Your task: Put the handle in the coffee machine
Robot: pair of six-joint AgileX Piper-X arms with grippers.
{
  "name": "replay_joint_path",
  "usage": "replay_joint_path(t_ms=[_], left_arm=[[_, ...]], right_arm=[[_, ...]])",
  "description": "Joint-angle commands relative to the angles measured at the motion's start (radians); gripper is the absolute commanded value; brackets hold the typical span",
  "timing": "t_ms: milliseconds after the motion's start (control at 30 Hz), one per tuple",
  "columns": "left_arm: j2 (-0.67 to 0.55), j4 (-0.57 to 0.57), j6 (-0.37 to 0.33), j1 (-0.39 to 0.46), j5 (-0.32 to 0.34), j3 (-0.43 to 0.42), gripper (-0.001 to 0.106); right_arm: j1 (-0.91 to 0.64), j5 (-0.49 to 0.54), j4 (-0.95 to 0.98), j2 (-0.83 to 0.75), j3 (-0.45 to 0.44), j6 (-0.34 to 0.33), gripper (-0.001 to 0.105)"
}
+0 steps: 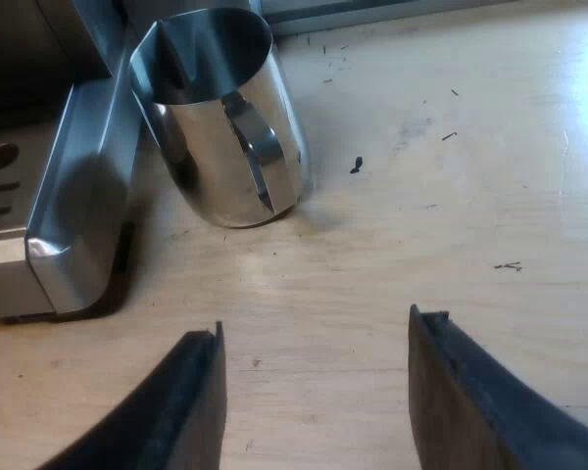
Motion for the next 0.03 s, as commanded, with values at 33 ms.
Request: replay_joint_path(t_ms=[33], left_arm=[[-0.139, -0.014, -0.014, -0.001, -0.008, -0.002, 0.056]], right_arm=[[0.0, 0.0, -0.009, -0.039, -0.006, -0.005, 0.045]])
